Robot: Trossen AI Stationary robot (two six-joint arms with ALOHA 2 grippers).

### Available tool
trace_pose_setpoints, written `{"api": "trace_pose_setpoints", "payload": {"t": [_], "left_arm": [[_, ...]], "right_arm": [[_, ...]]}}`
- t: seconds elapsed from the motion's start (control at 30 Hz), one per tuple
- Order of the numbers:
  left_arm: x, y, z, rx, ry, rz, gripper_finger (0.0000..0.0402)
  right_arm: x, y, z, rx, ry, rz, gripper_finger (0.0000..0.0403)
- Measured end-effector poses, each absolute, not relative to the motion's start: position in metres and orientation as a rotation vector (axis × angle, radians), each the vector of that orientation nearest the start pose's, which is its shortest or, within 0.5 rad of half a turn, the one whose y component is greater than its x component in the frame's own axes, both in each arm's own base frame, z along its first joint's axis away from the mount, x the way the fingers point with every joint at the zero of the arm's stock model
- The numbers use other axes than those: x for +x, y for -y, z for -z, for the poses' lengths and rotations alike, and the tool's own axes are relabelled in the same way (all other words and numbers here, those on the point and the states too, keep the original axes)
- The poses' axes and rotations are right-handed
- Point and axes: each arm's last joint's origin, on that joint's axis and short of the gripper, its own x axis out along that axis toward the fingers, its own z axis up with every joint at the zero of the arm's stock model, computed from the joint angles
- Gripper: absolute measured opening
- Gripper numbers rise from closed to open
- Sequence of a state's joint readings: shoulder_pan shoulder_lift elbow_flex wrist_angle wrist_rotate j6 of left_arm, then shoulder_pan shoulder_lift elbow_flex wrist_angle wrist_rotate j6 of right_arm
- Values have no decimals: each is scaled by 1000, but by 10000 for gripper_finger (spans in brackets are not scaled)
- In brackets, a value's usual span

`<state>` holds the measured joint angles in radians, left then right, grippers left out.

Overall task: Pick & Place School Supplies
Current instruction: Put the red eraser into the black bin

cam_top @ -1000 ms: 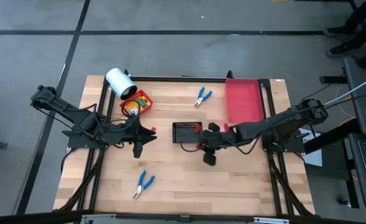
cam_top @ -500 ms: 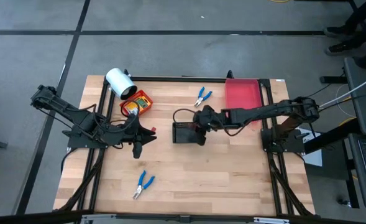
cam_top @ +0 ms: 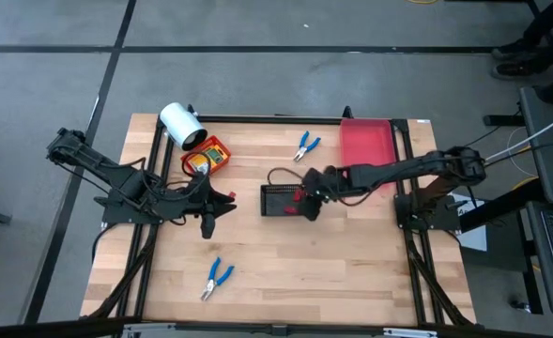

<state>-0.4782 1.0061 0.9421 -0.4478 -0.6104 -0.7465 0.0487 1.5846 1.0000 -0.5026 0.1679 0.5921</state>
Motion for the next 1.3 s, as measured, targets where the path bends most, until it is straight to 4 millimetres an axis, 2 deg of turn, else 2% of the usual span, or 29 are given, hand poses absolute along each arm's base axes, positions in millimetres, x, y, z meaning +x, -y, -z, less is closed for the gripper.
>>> {"api": "trace_pose_setpoints", "payload": {"t": [0.13, 0.37, 0.5, 0.6, 1.0, 1.17, 1.3], "left_arm": [[191, 80, -326, -444, -356, -300, 100], [191, 79, -326, -426, -346, -317, 100], [191, 79, -327, -426, -340, -314, 100], [192, 79, -327, -416, -337, -309, 100], [193, 79, -329, -401, -327, -299, 100], [193, 79, -329, -401, -327, -299, 100], [193, 79, -329, -402, -327, -298, 100]], "right_arm": [[291, -29, -200, 553, -1026, 585, 177], [275, -47, -197, 865, -885, 980, 173], [263, -46, -195, 892, -816, 1180, 173], [255, -39, -187, 870, -846, 1265, 173], [241, -30, -162, 874, -897, 1317, 174], [243, -30, -149, 945, -856, 1247, 190], [238, -29, -143, 938, -849, 1265, 197]]}}
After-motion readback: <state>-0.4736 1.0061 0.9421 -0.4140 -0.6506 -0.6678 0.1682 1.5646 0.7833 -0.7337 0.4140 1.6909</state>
